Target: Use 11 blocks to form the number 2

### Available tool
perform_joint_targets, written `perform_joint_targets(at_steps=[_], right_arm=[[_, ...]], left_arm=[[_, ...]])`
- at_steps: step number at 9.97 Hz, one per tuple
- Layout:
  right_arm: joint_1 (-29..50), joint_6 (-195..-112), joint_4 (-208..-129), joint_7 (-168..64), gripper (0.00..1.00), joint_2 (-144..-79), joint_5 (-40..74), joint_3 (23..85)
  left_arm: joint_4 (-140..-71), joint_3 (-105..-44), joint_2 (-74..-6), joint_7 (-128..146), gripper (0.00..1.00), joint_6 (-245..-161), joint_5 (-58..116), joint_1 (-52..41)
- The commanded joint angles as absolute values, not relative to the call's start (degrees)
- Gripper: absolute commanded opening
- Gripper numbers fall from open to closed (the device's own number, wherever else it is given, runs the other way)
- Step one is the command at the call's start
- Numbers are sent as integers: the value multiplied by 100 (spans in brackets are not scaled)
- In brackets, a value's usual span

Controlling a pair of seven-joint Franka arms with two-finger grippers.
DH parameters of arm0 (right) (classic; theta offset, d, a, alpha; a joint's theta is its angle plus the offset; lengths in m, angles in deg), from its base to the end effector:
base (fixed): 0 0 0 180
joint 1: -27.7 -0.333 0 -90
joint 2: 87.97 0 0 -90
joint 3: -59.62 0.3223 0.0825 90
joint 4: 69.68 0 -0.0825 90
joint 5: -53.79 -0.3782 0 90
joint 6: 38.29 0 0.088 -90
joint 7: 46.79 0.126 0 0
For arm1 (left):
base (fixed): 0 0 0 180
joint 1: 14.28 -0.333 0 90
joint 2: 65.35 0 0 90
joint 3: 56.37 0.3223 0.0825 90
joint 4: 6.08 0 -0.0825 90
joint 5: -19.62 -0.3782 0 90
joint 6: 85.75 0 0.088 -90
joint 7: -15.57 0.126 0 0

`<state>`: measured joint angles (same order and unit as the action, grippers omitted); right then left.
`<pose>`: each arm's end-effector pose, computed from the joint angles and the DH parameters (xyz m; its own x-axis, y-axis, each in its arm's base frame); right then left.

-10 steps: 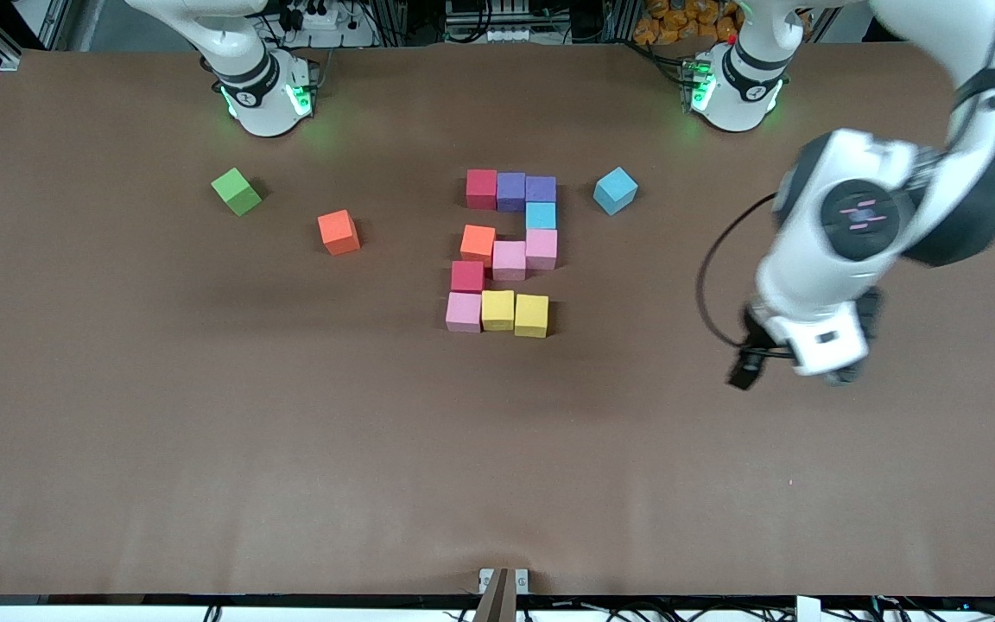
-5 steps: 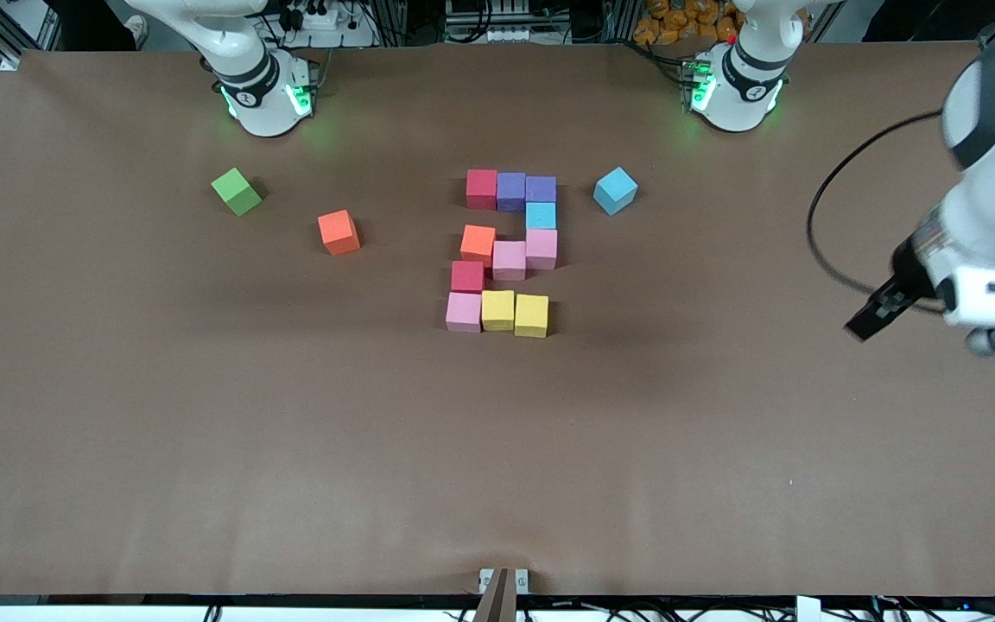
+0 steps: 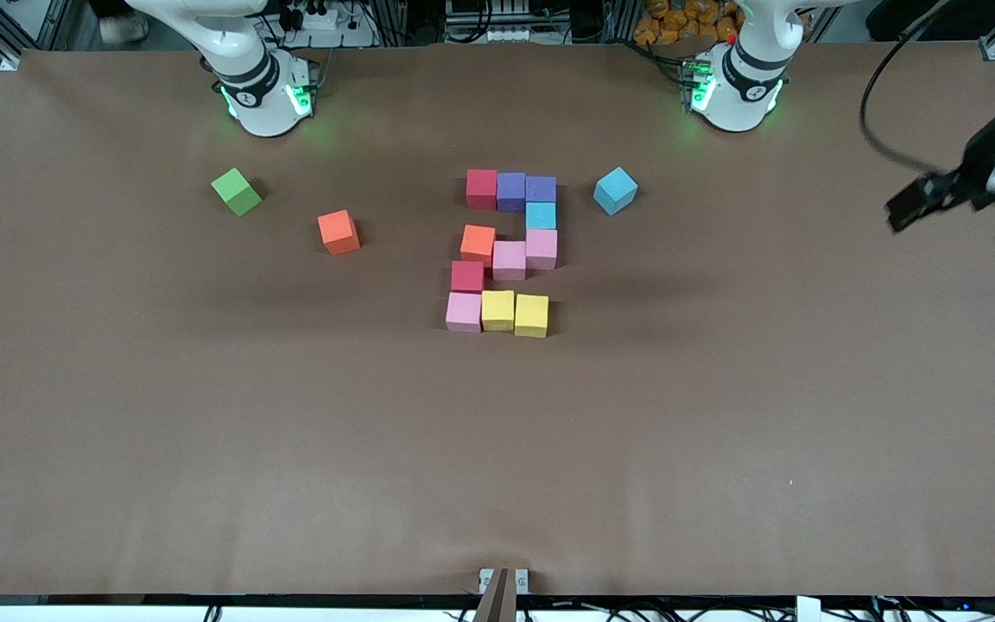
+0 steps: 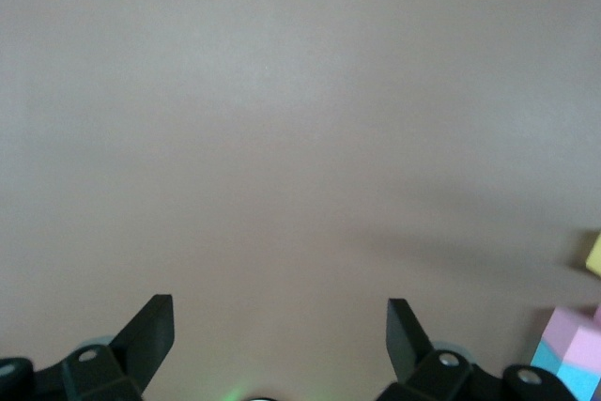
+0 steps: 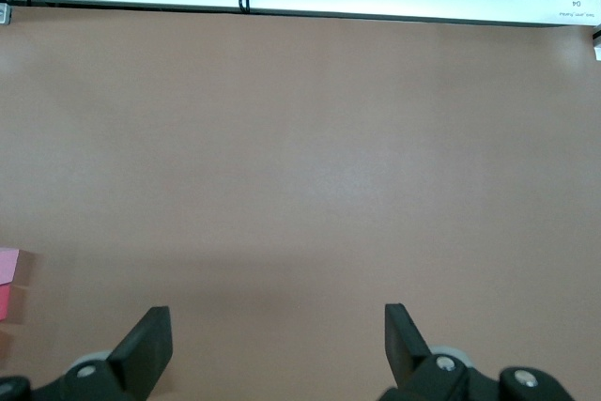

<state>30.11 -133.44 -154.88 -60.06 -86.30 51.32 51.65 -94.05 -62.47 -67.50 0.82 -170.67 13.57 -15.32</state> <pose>0.5429 -0.0957 0.6764 0.9772 0.0495 0.2064 0.0505 -0.9987 0.0005 0.5266 -0.0337 0.6413 0.9843 0.1761 0.0129 0.1765 -0.9782 -0.1094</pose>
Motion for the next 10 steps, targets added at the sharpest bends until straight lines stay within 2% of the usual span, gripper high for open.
perform_joint_targets(at_steps=[1,3,4,6,10], right_arm=[[3077,-13286,-15361,-6016,100,-8700,5098,5180],[3218,-13120,-15352,-6024,100,-8674,5098,5180],[3218,-12788,-15344,-5989,100,-8665,5142,5171],[3201,-12706,-15309,-5919,100,-8665,5256,5206],[2499,-12645,-15326,-5330,100,-8727,5239,5311]], left_arm=[[-9301,-6042,-6860,711,100,-17004,1688,-1402],[-8881,-5997,-6720,1107,100,-16978,1874,-1376],[-8861,-6023,-6641,1135,100,-16978,1866,-1367],[-8870,-6059,-6561,1328,100,-16978,1962,-1358],[-8870,-6041,-6552,1381,100,-16986,2077,-1420]])
